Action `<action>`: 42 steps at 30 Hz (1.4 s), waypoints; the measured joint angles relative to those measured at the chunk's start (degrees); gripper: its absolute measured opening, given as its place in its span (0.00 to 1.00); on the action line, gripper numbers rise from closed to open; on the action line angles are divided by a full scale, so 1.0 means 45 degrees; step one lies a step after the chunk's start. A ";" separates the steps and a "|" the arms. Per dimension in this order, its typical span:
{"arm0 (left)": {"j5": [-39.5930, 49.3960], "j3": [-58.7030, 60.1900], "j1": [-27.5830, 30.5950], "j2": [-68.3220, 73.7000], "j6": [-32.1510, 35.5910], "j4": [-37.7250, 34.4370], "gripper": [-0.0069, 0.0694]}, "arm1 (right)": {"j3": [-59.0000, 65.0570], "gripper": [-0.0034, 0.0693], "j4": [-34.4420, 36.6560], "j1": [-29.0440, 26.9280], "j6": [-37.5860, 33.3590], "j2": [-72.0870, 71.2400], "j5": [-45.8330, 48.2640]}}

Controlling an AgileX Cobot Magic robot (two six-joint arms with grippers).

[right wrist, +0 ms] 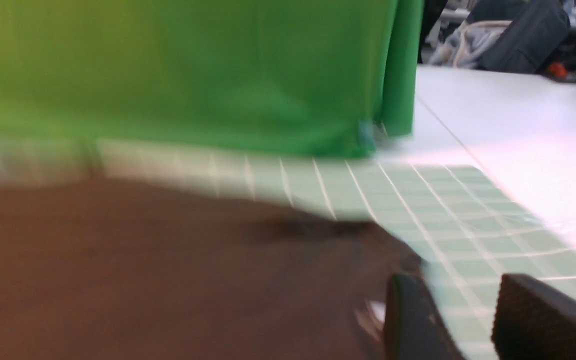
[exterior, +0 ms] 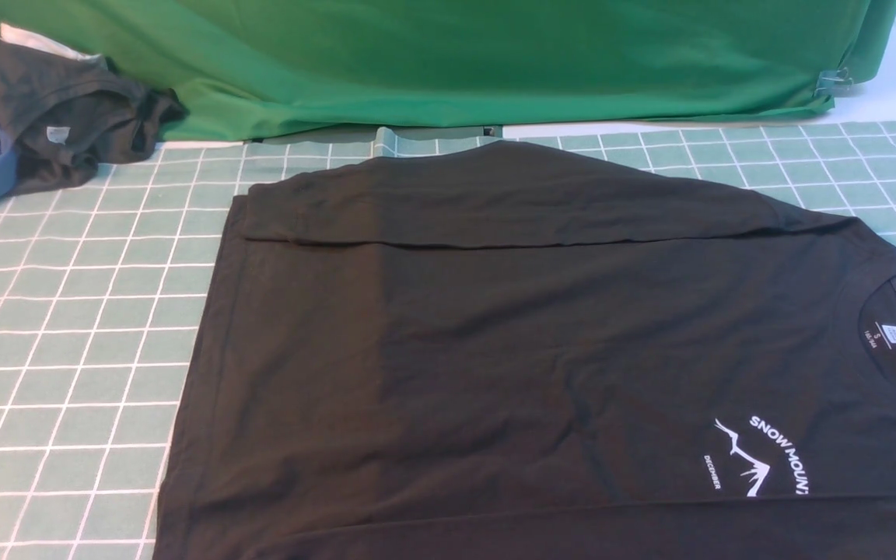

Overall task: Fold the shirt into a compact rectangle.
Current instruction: 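Grasp the left edge of the dark T-shirt lying flat on the table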

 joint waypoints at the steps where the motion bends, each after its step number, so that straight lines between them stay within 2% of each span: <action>1: 0.0125 -0.0374 0.0000 -0.0010 -0.0044 0.0016 0.14 | 0.0000 0.38 0.0241 0.0000 0.0888 0.0000 -0.0425; 4: 0.1854 -0.2398 0.0000 0.0431 -0.0295 0.0985 0.14 | 0.0000 0.38 0.0849 0.0000 0.4217 0.0000 -0.1866; 6: 0.3763 -0.4126 0.0000 0.1094 -0.0395 0.1848 0.14 | 0.0000 0.38 0.0970 0.0000 0.5296 0.0000 -0.2402; 10: 1.0895 -0.8054 0.0000 0.3998 0.0245 0.3311 0.14 | 0.0000 0.38 0.1009 0.0000 0.6110 0.0000 -0.2776; 11: 1.1658 -0.8214 0.0000 0.4362 0.0446 0.3381 0.14 | 0.0000 0.38 0.1020 0.0000 0.6110 0.0000 -0.2776; 12: 1.4433 -0.9249 0.0000 0.5853 0.1269 0.3617 0.14 | 0.0000 0.38 0.1017 0.0000 0.6135 0.0000 -0.2874; 17: 1.9122 -1.0057 0.0000 0.9653 0.3193 0.3232 0.14 | -0.0024 0.38 0.1062 0.0023 0.7131 0.0000 -0.3469; 19: 1.9789 -0.9752 0.0000 1.1085 0.4081 0.2457 0.13 | -0.0680 0.35 0.0944 0.0268 0.7240 -0.0017 -0.2227; 21: 1.9970 -0.9156 0.0000 1.1928 0.4752 0.1908 0.11 | -0.1784 0.25 0.0833 0.0675 0.6409 0.0114 -0.0649; 22: 1.9967 -0.9090 0.0000 1.2077 0.4834 0.1812 0.11 | -0.2066 0.24 0.0833 0.0788 0.6125 0.0189 -0.0465; 23: 1.9885 -0.8501 -0.0118 1.2554 0.5078 0.1606 0.10 | -0.3379 0.14 0.0793 0.1348 0.4749 0.0694 0.1351; 24: 1.9772 -0.8116 -0.0298 1.2783 0.5120 0.1595 0.10 | -0.3950 0.11 0.0781 0.1613 0.4255 0.1151 0.2018; 25: 1.9738 -0.8036 -0.0346 1.2825 0.5120 0.1595 0.09 | -0.4228 0.11 0.0781 0.1681 0.4028 0.1253 0.2181; 26: 1.9430 -0.7413 -0.0833 1.3099 0.5094 0.1606 0.09 | -0.5256 0.09 0.0781 0.2278 0.3306 0.2297 0.3502; 28: 1.9094 -0.6929 -0.1415 1.3272 0.4885 0.1642 0.09 | -0.5819 0.08 0.0781 0.2601 0.2943 0.2939 0.4134; 30: 1.8436 -0.6343 -0.2580 1.3647 0.4002 0.2331 0.09 | -0.7036 0.08 0.0781 0.3488 0.2074 0.4671 0.5247; 34: 1.7936 -0.6339 -0.4244 1.4403 0.1955 0.4319 0.09 | -0.7757 0.08 0.0781 0.4591 0.1416 0.6422 0.5590; 36: 1.7588 -0.6467 -0.4662 1.4812 0.1518 0.4756 0.09 | -0.7818 0.08 0.0781 0.5127 0.1349 0.7117 0.5615; 42: 1.7084 -0.6614 -0.4918 1.6200 0.1627 0.4366 0.15 | -0.7844 0.08 0.0781 0.6395 0.1323 0.8407 0.5747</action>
